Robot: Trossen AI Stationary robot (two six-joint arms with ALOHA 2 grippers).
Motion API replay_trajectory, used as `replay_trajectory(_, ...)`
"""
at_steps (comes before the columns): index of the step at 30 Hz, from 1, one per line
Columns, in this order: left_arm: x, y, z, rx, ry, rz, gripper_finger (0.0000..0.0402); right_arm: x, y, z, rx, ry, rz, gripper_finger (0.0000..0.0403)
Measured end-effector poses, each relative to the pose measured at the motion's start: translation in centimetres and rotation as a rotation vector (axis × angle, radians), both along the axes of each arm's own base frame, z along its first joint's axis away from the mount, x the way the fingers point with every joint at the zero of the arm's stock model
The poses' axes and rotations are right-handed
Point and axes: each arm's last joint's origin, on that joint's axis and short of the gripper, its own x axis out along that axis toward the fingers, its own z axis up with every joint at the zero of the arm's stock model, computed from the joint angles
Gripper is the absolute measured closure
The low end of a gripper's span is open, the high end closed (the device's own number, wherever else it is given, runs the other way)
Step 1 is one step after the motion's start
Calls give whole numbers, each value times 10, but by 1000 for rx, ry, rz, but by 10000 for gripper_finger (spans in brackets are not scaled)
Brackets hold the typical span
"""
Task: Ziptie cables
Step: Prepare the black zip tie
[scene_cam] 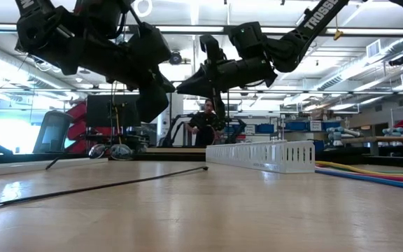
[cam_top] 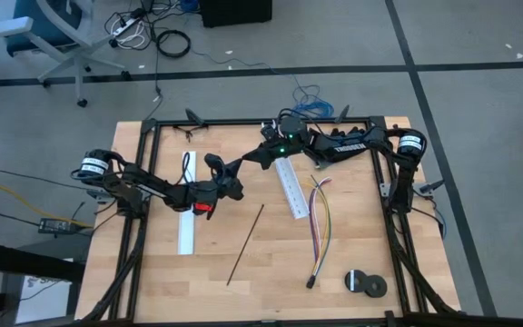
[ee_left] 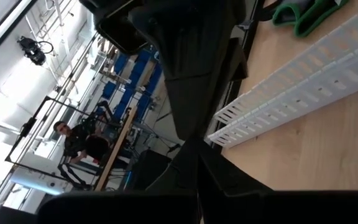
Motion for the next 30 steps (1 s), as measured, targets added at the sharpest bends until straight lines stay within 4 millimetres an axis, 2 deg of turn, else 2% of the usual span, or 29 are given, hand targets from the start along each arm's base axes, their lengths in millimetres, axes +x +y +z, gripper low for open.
replay_trajectory(17, 1, -1, -1, -73, -80, -22, 370, 2, 8, -4, -82, 31, 55, 402)
replay_trajectory(23, -2, 2, 0, -148, -228, 96, 343, 0, 10, -11, -124, 90, 86, 402)
replay_trajectory(30, 0, -1, -3, -284, -323, -8, 322, -2, 10, -17, -163, 139, 107, 403)
